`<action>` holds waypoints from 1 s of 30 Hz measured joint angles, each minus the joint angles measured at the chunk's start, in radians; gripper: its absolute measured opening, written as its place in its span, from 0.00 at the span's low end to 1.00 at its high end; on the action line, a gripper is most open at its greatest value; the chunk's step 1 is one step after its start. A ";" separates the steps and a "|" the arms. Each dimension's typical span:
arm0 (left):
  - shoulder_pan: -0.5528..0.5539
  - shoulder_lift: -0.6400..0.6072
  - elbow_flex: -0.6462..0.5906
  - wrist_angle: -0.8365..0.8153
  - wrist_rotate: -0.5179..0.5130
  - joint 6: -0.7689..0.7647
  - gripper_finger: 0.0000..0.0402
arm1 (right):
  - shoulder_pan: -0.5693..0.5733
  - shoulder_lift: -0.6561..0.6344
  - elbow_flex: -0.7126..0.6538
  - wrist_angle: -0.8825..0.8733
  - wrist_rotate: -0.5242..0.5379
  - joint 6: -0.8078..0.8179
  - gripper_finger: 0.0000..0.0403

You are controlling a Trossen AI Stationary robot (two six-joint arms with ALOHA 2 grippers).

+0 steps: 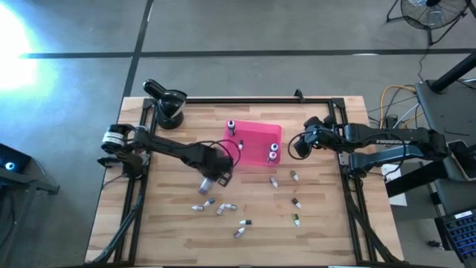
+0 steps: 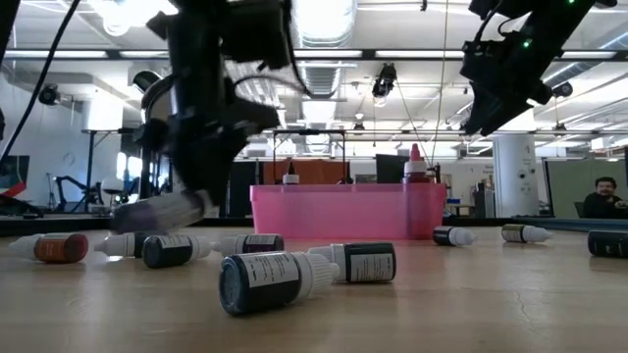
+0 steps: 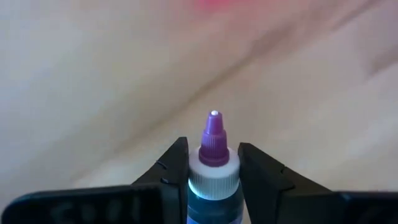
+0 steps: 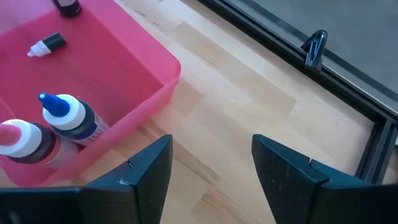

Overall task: Pick & Place food coloring
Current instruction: Put the large purple food coloring bottle into the pink bin

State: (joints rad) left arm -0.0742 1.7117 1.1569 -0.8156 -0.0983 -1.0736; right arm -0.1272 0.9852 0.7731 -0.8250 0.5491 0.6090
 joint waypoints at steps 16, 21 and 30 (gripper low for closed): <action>-0.207 -0.102 -0.006 -0.048 -0.892 -0.363 0.19 | 0.000 0.000 -0.059 0.000 0.027 -0.007 0.53; -0.215 -0.102 -0.093 -0.044 -1.045 -0.596 0.19 | 0.000 -0.001 -0.059 0.013 0.083 -0.014 0.53; -0.183 -0.102 -0.259 0.023 -1.160 -0.641 0.20 | 0.000 -0.002 -0.059 0.043 0.083 -0.037 0.53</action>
State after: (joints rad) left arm -0.2570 1.6096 0.8977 -0.7927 -1.2586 -1.7142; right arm -0.1270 0.9836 0.7139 -0.7815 0.6323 0.5720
